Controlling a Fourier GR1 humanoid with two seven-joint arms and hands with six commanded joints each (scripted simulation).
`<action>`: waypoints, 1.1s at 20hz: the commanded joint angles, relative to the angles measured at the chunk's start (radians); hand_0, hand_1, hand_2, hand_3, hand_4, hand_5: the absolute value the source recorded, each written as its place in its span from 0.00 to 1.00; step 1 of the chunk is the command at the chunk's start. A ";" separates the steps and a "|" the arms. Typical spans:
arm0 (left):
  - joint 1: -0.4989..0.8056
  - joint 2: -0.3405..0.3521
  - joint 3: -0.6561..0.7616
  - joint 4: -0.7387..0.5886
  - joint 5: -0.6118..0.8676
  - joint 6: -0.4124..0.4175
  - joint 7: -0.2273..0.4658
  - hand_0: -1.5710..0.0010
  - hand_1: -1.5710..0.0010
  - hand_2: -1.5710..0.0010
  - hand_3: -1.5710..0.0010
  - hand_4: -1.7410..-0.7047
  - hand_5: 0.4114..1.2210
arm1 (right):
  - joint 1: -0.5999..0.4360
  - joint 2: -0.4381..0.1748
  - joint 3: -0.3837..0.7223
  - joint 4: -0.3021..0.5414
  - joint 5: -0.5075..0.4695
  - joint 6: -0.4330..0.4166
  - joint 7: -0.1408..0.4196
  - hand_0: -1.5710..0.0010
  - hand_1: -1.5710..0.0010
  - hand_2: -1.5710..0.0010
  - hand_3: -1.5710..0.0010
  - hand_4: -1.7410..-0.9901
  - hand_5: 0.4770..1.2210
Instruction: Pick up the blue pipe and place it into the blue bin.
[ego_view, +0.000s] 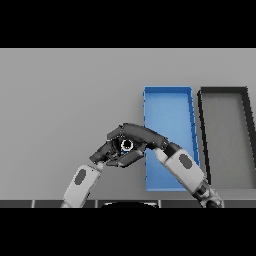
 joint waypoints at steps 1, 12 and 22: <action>0.012 -0.004 0.003 -0.004 0.020 -0.007 -0.014 0.00 0.00 0.00 0.03 0.06 1.00 | 0.019 0.003 0.001 -0.008 -0.014 -0.002 -0.006 0.23 0.23 0.22 0.35 0.21 0.23; 0.006 -0.003 0.019 -0.019 0.034 -0.013 -0.005 0.00 0.00 0.00 0.09 0.01 1.00 | 0.029 -0.023 0.056 -0.022 -0.011 -0.092 -0.122 0.02 0.02 0.02 0.04 0.02 0.93; 0.006 0.038 0.020 -0.026 -0.078 -0.073 -0.009 0.80 0.82 0.83 0.84 0.67 0.65 | 0.027 -0.007 0.075 -0.039 0.042 -0.130 -0.077 0.00 0.00 0.00 0.00 0.00 0.99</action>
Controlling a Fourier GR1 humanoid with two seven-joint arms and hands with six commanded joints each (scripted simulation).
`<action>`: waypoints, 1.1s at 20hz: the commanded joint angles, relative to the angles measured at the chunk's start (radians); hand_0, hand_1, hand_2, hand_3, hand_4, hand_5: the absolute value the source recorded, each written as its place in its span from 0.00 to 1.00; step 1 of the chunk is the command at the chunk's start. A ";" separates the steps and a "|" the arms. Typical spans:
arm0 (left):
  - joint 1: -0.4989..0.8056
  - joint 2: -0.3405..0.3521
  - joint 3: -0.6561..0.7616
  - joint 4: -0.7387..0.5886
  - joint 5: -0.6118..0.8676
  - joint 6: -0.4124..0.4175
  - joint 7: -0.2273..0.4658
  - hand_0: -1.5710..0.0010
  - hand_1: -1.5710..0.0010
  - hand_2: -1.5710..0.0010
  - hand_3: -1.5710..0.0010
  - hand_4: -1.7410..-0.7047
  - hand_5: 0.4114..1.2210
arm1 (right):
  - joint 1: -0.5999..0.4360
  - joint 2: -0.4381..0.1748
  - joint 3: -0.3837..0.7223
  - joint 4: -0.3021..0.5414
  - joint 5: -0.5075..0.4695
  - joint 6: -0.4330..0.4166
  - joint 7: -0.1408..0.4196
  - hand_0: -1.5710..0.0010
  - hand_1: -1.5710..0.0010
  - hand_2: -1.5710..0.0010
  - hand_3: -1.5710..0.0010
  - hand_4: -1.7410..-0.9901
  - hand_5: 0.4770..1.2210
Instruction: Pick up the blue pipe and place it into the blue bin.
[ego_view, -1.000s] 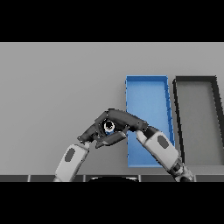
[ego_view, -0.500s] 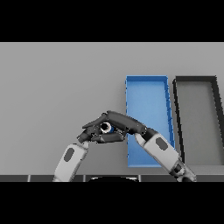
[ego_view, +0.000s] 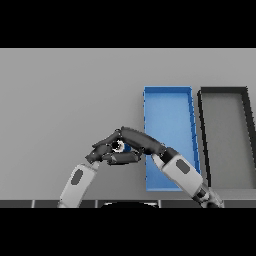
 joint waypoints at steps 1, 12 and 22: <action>-0.003 -0.004 0.005 -0.011 0.011 0.001 0.026 0.84 0.86 0.86 0.88 0.70 0.54 | 0.002 -0.003 -0.003 -0.007 0.001 0.000 -0.014 0.00 0.00 0.00 0.00 0.00 0.99; -0.002 -0.015 0.013 0.041 -0.011 0.025 0.069 0.99 0.99 0.99 0.99 0.80 0.08 | -0.031 0.040 -0.068 -0.020 -0.169 -0.056 0.073 0.00 0.00 0.00 0.00 0.00 1.00; 0.019 -0.010 0.006 0.004 0.003 0.017 0.115 1.00 1.00 1.00 1.00 0.81 0.03 | -0.460 -0.063 -0.386 0.104 -0.370 -0.191 0.131 0.00 0.00 0.00 0.00 0.00 1.00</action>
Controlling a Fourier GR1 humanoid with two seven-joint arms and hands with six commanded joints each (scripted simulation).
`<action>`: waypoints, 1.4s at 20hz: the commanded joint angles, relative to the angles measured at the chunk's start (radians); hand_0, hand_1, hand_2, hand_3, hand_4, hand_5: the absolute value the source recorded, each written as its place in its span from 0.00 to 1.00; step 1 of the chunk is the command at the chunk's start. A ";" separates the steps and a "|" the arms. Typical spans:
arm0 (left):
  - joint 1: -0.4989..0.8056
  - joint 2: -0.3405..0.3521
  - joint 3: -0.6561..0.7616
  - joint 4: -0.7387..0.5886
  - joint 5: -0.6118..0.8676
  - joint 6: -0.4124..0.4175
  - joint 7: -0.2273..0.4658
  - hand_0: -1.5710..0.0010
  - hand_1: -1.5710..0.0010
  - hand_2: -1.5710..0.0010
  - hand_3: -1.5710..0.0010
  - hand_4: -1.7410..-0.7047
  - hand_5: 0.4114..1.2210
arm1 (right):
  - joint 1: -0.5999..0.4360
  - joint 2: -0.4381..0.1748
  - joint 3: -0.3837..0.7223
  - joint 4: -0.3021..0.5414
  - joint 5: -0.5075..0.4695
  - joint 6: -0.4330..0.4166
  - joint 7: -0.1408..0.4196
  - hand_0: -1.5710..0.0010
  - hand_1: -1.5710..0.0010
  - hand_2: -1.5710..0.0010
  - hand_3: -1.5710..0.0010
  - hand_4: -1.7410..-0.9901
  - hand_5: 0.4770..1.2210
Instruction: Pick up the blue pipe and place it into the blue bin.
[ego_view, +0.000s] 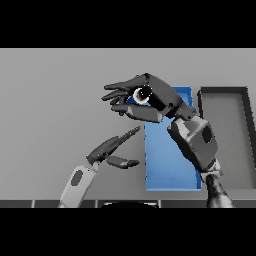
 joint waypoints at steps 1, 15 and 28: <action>0.002 -0.002 -0.007 0.003 -0.009 0.002 0.001 1.00 1.00 1.00 1.00 0.81 0.02 | -0.018 -0.025 -0.024 0.023 0.029 -0.014 0.003 0.00 0.00 0.00 0.00 0.00 1.00; -0.002 0.028 0.007 -0.005 -0.011 -0.004 -0.016 1.00 1.00 1.00 1.00 0.84 0.01 | 0.314 -0.169 -0.218 0.120 0.146 0.019 0.066 0.00 0.00 0.00 0.00 0.00 1.00; 0.031 0.028 -0.007 -0.019 -0.017 0.003 -0.025 1.00 1.00 1.00 1.00 0.83 0.01 | 0.655 -0.483 0.191 0.077 0.045 -0.447 0.065 0.00 0.00 0.00 0.35 0.00 1.00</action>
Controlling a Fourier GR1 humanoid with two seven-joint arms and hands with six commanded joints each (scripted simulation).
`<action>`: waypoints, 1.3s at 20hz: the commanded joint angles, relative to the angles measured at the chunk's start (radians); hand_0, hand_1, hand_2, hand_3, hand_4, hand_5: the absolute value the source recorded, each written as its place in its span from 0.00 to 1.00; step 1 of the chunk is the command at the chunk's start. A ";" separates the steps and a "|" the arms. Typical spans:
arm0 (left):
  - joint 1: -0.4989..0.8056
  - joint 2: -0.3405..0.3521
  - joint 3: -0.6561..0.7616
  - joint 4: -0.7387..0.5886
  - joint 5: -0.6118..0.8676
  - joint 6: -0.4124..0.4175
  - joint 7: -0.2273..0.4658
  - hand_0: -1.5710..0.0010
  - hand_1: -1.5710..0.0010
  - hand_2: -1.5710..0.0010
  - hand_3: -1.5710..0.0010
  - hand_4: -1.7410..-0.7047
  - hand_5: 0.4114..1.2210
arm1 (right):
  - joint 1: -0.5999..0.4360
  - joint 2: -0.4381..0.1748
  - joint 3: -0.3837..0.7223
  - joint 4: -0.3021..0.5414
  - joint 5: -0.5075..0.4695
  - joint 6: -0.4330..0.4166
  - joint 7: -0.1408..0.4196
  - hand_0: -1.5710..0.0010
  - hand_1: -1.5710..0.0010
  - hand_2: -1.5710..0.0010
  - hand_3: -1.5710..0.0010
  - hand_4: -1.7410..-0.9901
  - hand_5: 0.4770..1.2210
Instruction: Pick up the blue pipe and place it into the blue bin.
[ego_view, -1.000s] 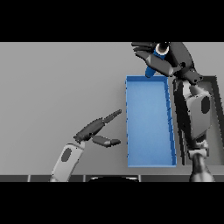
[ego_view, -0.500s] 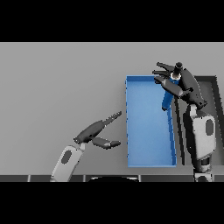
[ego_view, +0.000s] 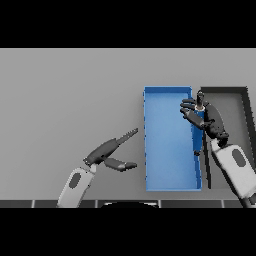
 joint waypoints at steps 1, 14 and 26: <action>0.001 -0.003 -0.006 -0.011 -0.003 0.002 0.006 1.00 1.00 1.00 1.00 0.83 0.01 | -0.011 -0.008 0.024 0.012 0.002 -0.025 -0.003 0.00 0.00 0.00 0.42 0.00 1.00; 0.001 -0.008 -0.003 -0.017 0.010 0.003 0.027 1.00 1.00 1.00 1.00 0.83 0.02 | -0.206 -0.254 0.482 0.144 -0.175 -0.016 0.003 0.92 0.93 0.93 0.96 0.88 0.57; 0.004 -0.004 -0.007 -0.014 -0.007 0.013 0.014 1.00 1.00 1.00 1.00 0.83 0.02 | -0.383 -0.331 0.748 0.172 -0.302 -0.038 -0.003 0.99 0.99 0.99 1.00 0.96 0.25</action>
